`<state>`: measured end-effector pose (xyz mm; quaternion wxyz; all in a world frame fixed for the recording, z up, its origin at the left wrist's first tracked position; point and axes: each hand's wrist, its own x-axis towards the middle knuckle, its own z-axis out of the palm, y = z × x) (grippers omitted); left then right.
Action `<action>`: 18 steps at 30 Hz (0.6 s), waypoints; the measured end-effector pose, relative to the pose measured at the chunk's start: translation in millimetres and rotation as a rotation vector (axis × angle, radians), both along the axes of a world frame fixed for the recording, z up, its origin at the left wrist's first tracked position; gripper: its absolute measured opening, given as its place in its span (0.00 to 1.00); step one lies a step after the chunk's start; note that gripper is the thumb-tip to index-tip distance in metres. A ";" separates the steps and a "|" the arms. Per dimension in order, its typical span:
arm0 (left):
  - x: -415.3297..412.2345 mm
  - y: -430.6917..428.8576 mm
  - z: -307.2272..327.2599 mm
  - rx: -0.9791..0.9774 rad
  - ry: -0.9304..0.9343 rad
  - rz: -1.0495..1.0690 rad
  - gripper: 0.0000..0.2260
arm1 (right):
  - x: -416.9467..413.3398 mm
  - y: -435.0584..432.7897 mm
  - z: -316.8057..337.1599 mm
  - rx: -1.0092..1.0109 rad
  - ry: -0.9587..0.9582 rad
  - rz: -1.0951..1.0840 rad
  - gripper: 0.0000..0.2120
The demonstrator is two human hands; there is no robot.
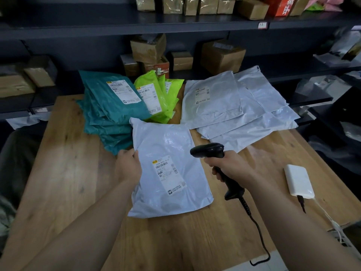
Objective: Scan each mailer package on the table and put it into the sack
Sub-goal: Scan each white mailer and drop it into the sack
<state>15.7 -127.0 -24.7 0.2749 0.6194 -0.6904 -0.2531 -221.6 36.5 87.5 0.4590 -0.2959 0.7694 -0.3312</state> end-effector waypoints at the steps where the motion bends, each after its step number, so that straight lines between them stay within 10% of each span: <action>1: 3.5 0.7 2.5 -0.018 0.007 0.012 0.13 | -1.4 -1.4 -3.2 0.005 -0.010 0.001 0.11; 6: 16.2 14.8 16.8 0.010 0.272 0.174 0.02 | -5.6 -10.4 -18.5 0.023 -0.038 0.017 0.09; 18: 34.5 82.9 7.5 0.470 0.587 0.306 0.14 | -5.6 -31.9 -76.3 0.036 -0.320 0.044 0.14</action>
